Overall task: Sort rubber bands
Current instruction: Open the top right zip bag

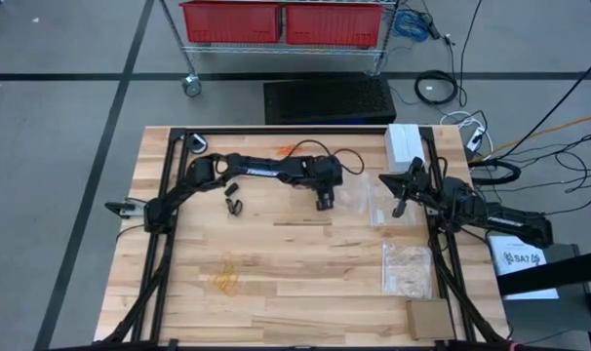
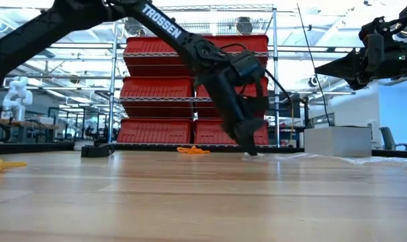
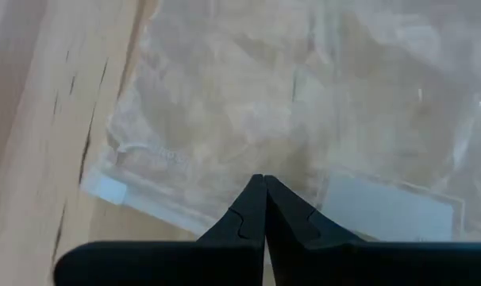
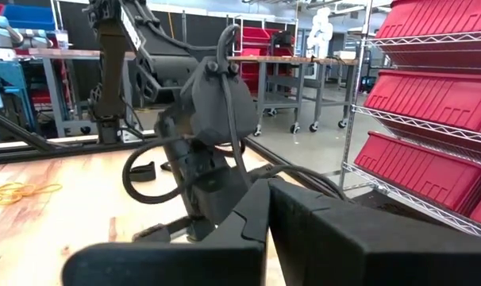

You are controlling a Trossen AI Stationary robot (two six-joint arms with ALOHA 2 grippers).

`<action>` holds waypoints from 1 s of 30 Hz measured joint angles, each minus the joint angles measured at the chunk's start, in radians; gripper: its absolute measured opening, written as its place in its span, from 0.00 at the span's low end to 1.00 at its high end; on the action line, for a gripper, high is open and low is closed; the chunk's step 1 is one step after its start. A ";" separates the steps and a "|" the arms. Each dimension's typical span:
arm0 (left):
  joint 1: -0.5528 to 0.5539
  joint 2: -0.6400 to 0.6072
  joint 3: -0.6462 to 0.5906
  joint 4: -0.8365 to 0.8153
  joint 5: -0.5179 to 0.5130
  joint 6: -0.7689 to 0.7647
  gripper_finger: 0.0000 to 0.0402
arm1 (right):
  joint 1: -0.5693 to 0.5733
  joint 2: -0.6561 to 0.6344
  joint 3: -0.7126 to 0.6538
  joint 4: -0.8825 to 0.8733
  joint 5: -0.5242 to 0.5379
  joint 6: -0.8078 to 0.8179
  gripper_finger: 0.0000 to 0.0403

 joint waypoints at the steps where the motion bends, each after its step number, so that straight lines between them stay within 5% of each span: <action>1: -0.009 -0.008 0.000 -0.020 -0.008 -0.011 0.02 | 0.000 0.000 0.000 0.000 0.000 0.000 0.00; 16: -0.142 -0.090 -0.055 -0.232 -0.160 -0.096 0.01 | 0.000 0.002 0.000 -0.001 0.000 0.000 0.00; 30: -0.153 -0.422 -0.580 -0.044 -0.158 -0.322 0.01 | 0.000 0.002 0.000 -0.001 0.000 0.000 0.00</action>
